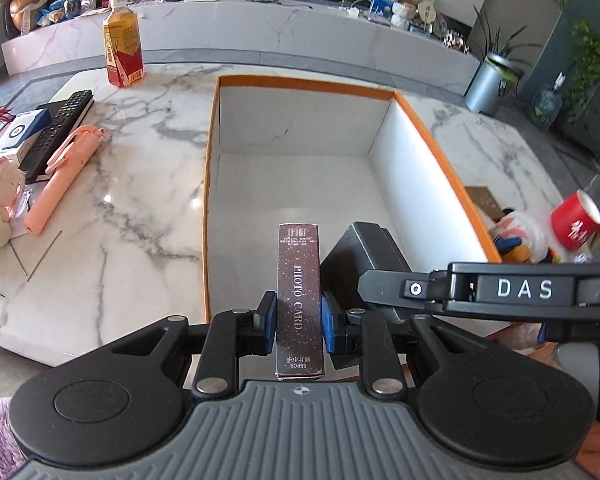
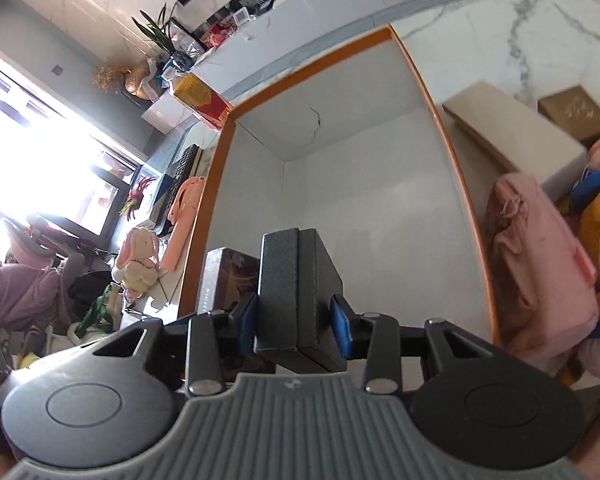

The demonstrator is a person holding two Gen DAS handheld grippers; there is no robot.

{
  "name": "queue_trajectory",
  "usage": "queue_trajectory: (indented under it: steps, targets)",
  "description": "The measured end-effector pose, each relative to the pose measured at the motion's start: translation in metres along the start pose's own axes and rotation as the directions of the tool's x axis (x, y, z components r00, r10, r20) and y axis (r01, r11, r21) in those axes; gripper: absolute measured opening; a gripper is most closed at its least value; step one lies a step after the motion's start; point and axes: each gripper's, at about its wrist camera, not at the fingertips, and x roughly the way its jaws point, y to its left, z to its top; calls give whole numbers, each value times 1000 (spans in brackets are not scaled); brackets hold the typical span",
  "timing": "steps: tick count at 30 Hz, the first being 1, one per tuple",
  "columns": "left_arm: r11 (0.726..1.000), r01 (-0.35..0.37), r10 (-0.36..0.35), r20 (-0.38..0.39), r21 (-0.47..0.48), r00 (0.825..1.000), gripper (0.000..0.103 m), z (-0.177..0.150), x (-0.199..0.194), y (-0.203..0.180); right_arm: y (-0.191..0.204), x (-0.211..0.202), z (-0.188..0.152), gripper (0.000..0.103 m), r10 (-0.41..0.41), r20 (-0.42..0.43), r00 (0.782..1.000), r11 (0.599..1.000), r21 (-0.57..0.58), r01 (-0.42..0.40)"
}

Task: Organize objects
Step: 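Carry the PHOTO CARD box into the orange box and lower it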

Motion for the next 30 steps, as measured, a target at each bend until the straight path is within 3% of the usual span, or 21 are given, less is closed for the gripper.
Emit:
queue_trajectory:
  steps: [5, 13, 19, 23, 25, 30]
  targets:
    - [997, -54, 57, -44, 58, 997, 26, -4, 10, -6, 1, 13, 0, 41, -6, -18, 1000, 1000, -15, 6]
    - [981, -136, 148, -83, 135, 985, 28, -4, 20, -16, 5, 45, 5, 41, -4, -115, 993, 1000, -26, 1]
    - [979, -148, 162, -89, 143, 983, 26, -1, 21, -15, 1, 58, 6, 41, -9, -160, 987, 1000, -17, 7]
    - [978, -138, 151, -75, 156, 986, 37, -1, 16, -13, 2, 59, 4, 41, -12, -177, 984, 999, -32, 6]
    - [983, -105, 117, -71, 154, 991, 47, -2, 8, -10, 3, 60, 4, 41, -11, -184, 983, 999, -39, 4]
    - [992, -29, 31, -17, 121, 999, 55, -7, -25, 5, 13, 57, 4, 41, -39, -188, 981, 993, -116, 17]
